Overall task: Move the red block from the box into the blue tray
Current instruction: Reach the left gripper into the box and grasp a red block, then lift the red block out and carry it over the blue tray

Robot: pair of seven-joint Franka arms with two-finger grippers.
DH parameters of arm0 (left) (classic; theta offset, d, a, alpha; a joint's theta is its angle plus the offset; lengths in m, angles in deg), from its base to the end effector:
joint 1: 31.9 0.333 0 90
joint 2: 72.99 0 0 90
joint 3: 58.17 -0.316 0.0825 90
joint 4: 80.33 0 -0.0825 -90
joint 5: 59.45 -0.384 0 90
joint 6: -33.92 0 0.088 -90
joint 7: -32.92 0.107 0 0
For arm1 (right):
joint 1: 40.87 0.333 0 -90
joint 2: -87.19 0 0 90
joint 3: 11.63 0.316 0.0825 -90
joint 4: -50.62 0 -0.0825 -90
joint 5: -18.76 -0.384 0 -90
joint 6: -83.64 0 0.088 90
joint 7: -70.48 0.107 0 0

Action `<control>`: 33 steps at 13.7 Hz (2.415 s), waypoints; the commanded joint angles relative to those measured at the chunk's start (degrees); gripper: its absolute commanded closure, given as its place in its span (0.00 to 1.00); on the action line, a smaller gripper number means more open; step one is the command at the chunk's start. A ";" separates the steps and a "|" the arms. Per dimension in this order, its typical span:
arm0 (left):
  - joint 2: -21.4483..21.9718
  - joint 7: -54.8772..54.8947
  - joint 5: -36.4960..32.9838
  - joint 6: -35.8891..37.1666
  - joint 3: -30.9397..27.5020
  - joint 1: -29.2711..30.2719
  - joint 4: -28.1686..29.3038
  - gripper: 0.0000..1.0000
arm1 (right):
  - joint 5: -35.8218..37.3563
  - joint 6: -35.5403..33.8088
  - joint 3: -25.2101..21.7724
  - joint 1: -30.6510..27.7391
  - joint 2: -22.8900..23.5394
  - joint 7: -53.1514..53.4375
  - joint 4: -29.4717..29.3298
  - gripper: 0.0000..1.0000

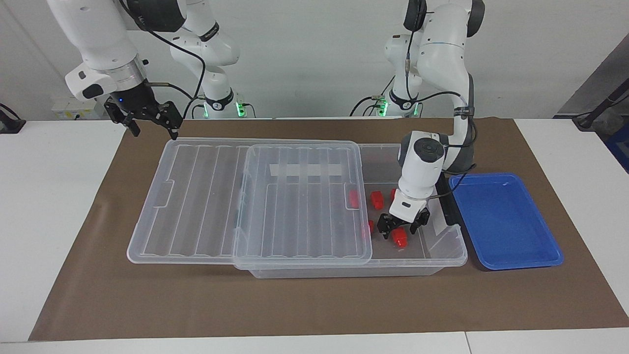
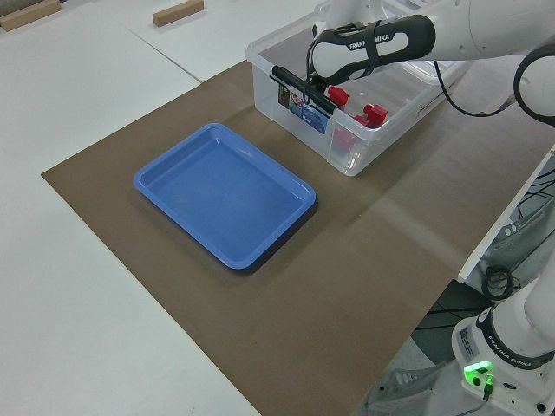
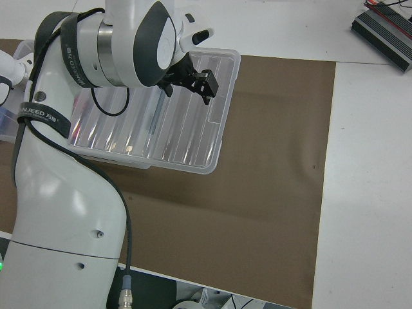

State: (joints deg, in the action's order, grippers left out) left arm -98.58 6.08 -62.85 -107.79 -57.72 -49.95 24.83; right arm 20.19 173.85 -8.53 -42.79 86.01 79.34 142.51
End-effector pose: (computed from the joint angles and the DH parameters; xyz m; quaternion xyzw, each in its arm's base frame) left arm 0.6282 -0.2099 0.3059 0.9939 0.0515 0.0954 0.0194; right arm 0.5480 0.0089 0.6206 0.9977 -0.0669 -0.0032 0.0134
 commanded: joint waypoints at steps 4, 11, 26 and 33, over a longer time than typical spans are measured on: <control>0.37 -0.84 -1.34 -0.59 -0.54 -0.58 1.10 0.81 | -0.64 -0.13 0.50 -0.45 -0.31 1.16 0.66 0.00; 0.81 -1.02 -1.08 16.60 -0.36 -0.76 -9.51 1.00 | -0.64 -0.22 0.50 -0.53 -0.40 0.81 0.57 0.00; 15.39 15.38 3.75 47.75 -0.63 10.55 -18.85 1.00 | -0.64 -0.22 0.50 -0.45 -0.40 0.81 0.57 0.00; 16.81 41.15 3.49 44.42 -0.63 20.59 -15.44 1.00 | -0.64 -0.22 0.50 -0.45 -0.40 0.81 0.57 0.00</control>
State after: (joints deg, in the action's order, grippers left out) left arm -83.26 43.05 -59.51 -61.42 -58.93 -30.72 6.81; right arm 20.17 173.85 -8.52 -42.77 86.01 79.35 142.59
